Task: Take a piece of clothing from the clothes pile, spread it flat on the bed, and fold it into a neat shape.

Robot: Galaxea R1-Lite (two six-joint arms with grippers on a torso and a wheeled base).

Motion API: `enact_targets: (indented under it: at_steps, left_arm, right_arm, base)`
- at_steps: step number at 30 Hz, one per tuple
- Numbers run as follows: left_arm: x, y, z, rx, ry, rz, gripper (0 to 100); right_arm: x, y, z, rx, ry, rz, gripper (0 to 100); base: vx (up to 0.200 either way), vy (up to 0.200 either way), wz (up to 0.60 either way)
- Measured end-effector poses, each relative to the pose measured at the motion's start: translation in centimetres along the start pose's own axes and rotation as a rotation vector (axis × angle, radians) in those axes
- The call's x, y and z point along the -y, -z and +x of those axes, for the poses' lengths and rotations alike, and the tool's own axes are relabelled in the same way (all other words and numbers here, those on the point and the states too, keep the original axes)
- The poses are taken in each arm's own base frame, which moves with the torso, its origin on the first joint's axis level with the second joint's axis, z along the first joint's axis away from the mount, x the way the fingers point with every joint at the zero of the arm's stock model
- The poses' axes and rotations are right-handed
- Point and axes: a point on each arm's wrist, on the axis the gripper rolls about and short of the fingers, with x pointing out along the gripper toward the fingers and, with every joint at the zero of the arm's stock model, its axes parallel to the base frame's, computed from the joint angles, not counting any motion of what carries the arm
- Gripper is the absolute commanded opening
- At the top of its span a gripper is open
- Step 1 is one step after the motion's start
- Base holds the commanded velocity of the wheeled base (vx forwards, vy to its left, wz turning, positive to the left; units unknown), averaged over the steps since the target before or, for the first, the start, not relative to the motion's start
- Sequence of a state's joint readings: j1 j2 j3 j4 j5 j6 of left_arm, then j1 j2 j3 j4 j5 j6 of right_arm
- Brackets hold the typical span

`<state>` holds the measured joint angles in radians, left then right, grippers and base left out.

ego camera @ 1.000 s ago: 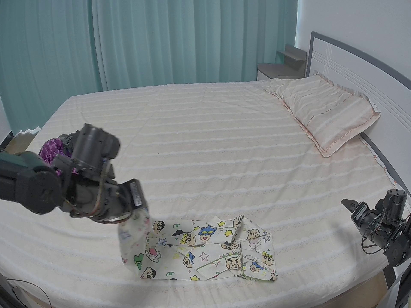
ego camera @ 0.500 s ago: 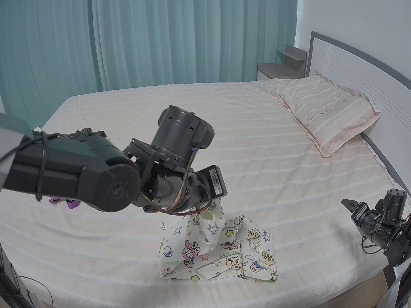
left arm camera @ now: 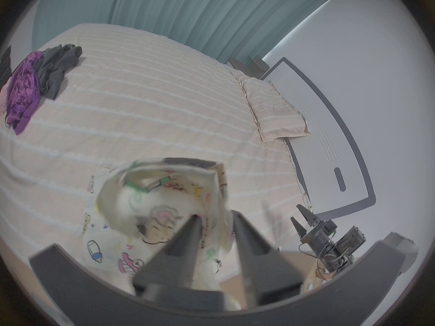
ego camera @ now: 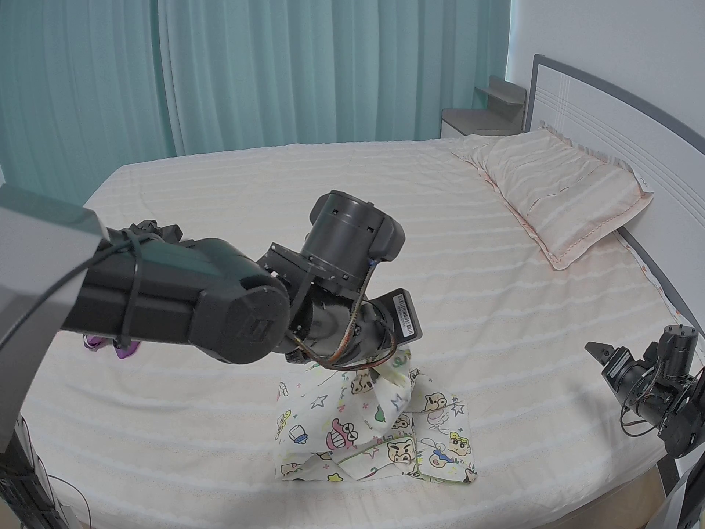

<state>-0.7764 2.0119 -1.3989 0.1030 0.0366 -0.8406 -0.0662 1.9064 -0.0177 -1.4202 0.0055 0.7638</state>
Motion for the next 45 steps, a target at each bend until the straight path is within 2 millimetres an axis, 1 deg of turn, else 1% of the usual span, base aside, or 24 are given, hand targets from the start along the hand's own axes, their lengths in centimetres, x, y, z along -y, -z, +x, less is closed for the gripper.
enact_targets:
  at_steps: [6, 12, 14, 17, 22, 24, 28, 31, 33, 36, 38, 39, 41, 45]
  left_arm:
    - [0.6, 0.0, 0.6, 0.0, 0.007, -0.012, 100]
    - [0.5, 0.0, 0.7, 0.021, -0.021, -0.051, 100]
    - [0.3, 0.0, 0.4, 0.024, -0.032, -0.068, 100]
    - [-0.3, -0.3, -0.6, 0.026, -0.048, -0.094, 100]
    - [-2.3, 0.2, -3.0, 0.015, -0.093, -0.165, 100]
    - [-3.3, 0.8, -3.9, 0.003, -0.116, -0.193, 100]
    - [-5.5, 2.4, -5.5, -0.04, -0.152, -0.228, 100]
    - [-6.5, 3.3, -6.6, -0.08, -0.139, -0.247, 100]
    - [-7.3, 3.7, -7.7, -0.111, -0.11, -0.267, 100]
    - [-8.3, 3.6, -9.1, -0.113, -0.086, -0.314, 100]
    - [-8.9, 3.3, -9.7, -0.102, -0.085, -0.346, 100]
    - [-9.6, 2.9, -10.1, -0.089, -0.078, -0.378, 100]
    - [-10.5, 2.6, -10.5, -0.081, -0.065, -0.415, 100]
    - [-11.6, 2.3, -10.9, -0.049, 0.002, -0.457, 100]
  right_arm:
    - [0.0, 0.1, 0.1, -0.003, 0.003, 0.0, 100]
    - [0.1, 0.1, 0.1, -0.005, 0.004, 0.001, 100]
    - [0.1, 0.1, 0.1, -0.005, 0.005, 0.001, 100]
    - [0.1, 0.1, 0.1, -0.006, 0.005, 0.001, 100]
    - [0.0, 0.2, 0.1, -0.011, 0.004, -0.001, 100]
    - [0.0, 0.2, 0.1, -0.012, 0.004, 0.0, 100]
    - [0.0, 0.3, 0.1, -0.015, 0.003, -0.001, 100]
    - [-0.1, 0.3, 0.1, -0.018, 0.001, -0.003, 100]
    - [-0.2, 0.5, 0.2, -0.024, -0.003, -0.001, 100]
    - [-0.4, 0.8, 0.2, -0.038, -0.011, 0.002, 100]
    - [-0.5, 1.0, 0.2, -0.048, -0.017, 0.001, 100]
    - [-0.7, 1.2, 0.3, -0.056, -0.022, -0.002, 100]
    - [-0.9, 1.6, 0.4, -0.072, -0.032, -0.011, 100]
    - [-1.6, 2.7, 0.5, -0.118, -0.057, -0.039, 100]
  base:
    - [0.0, 0.0, 0.0]
    - [0.0, 0.0, 0.0]
    - [0.0, 0.0, 0.0]
    - [0.0, 0.0, 0.0]
    - [0.0, 0.0, 0.0]
    - [0.0, 0.0, 0.0]
    - [-0.15, 0.0, 0.0]
    - [0.0, 0.0, 0.0]
    - [0.0, 0.0, 0.0]
    - [0.0, 0.0, 0.0]
    - [0.0, 0.0, 0.0]
    - [0.0, 0.0, 0.0]
    - [0.0, 0.0, 0.0]
    - [0.0, 0.0, 0.0]
